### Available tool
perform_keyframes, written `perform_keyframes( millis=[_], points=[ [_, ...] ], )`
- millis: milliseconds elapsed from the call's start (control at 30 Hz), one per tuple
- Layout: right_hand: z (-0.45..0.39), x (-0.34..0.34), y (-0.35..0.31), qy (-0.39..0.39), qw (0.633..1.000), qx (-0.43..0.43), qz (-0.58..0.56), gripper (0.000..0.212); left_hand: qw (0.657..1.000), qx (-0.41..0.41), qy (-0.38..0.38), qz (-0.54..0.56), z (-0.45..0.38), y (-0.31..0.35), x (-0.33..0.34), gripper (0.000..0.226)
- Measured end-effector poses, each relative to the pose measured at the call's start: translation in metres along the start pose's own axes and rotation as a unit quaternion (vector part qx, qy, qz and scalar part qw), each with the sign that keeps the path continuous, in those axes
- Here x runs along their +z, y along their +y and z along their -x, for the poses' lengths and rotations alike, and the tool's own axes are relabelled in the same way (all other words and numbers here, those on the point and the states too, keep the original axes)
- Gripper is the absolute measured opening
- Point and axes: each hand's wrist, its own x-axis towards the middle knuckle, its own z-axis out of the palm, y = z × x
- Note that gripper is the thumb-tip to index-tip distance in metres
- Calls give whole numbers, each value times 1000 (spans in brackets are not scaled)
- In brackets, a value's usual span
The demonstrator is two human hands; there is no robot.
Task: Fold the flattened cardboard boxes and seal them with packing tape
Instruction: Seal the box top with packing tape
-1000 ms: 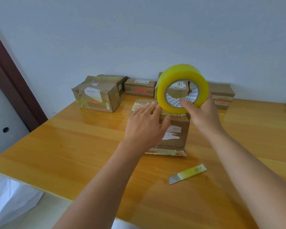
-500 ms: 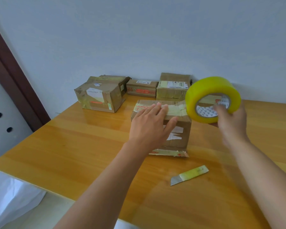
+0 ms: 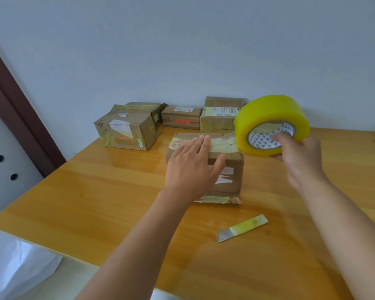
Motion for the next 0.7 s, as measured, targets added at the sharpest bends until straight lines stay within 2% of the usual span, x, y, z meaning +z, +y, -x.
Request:
perform_keyframes(
  millis=[267, 467, 567, 700],
  points=[
    [-9, 23, -37, -27, 998, -39, 29, 8, 1000, -1, 7, 2, 1, 0, 2, 70],
    [-6, 11, -23, -13, 1000, 11, 11, 15, 1000, 7, 24, 7, 0, -1, 6, 63],
    [-3, 9, -16, -8, 1000, 28, 1, 16, 999, 7, 40, 9, 0, 1, 6, 69],
    [-1, 8, -17, -8, 999, 32, -10, 17, 1000, 10, 17, 8, 0, 1, 3, 69]
  ],
)
